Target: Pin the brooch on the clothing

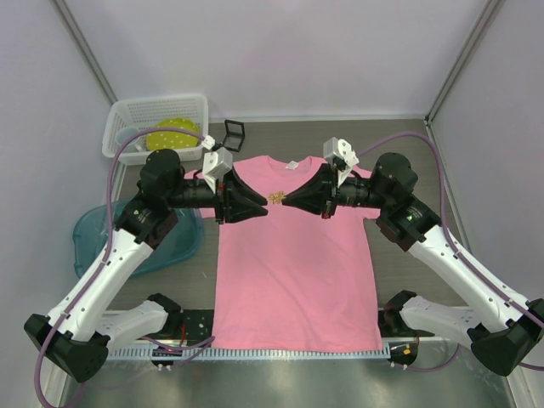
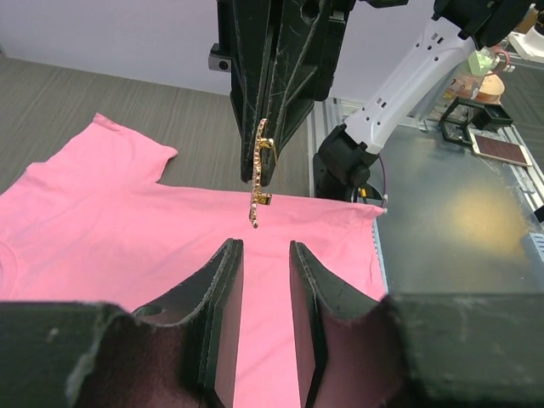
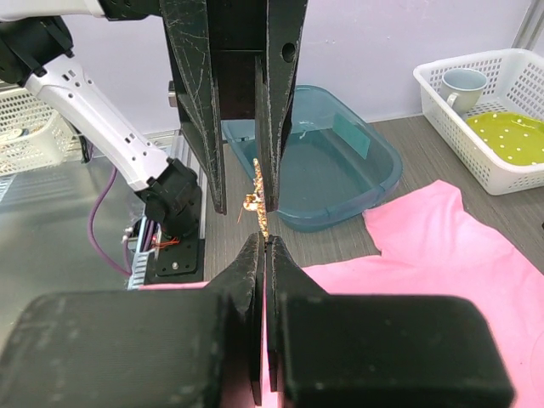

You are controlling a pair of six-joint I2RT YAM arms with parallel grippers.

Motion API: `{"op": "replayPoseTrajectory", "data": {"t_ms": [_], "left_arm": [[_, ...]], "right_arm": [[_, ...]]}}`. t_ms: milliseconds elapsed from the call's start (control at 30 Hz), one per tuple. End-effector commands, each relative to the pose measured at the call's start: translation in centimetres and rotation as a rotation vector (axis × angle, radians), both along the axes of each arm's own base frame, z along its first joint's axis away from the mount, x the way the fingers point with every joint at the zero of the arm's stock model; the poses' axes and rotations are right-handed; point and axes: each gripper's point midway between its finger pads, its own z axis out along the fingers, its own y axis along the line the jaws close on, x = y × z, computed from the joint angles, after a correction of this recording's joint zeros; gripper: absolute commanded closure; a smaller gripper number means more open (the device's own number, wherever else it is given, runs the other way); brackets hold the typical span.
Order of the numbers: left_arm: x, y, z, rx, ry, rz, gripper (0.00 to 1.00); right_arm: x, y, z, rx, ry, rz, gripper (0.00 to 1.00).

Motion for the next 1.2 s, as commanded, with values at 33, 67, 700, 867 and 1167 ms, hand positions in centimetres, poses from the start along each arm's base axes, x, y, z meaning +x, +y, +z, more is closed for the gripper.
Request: {"op": "replayPoseTrajectory", "data": {"t_ms": [33, 67, 700, 867, 1167], "left_arm": [[-0.4, 0.1, 1.4, -0.031, -0.047, -0.020, 0.69], [-0.3, 0.0, 1.6, -0.037, -0.052, -0.017, 0.69], [0.2, -0.6, 2.2, -0.058, -0.026, 0.011, 0.77], [0.5, -0.7, 2.3, -0.064, -0.010, 0.034, 0.83], [1.2, -0.5, 1.6, -0.023, 0.016, 0.077, 1.00]], "right_arm": [[-0.1, 0.0, 1.3, 0.035, -0.052, 0.000, 0.99], [-0.1, 0.0, 1.3, 0.034, -0.052, -0.002, 0.99], [-0.2, 0.1, 0.6, 0.026, -0.034, 0.008, 0.99], [-0.3, 0.1, 0.6, 0.025, -0.031, 0.014, 0.99], [-0.1, 0.0, 0.4, 0.015, -0.017, -0.006, 0.90]]}}
